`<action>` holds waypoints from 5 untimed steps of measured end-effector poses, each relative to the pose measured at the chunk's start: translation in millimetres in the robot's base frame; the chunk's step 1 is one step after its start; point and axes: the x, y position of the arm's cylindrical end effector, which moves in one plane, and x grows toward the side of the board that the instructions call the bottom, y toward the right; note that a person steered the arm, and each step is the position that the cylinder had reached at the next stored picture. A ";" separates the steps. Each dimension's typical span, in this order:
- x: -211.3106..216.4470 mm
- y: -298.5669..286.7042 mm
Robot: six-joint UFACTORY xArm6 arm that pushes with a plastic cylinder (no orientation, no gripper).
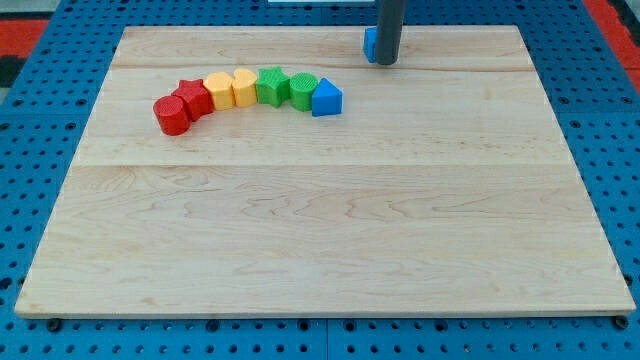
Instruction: Push blue triangle to top center
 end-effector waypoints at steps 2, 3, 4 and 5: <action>0.0 -8.5; 0.0 -12.5; 0.0 -15.0; 13.5 -15.0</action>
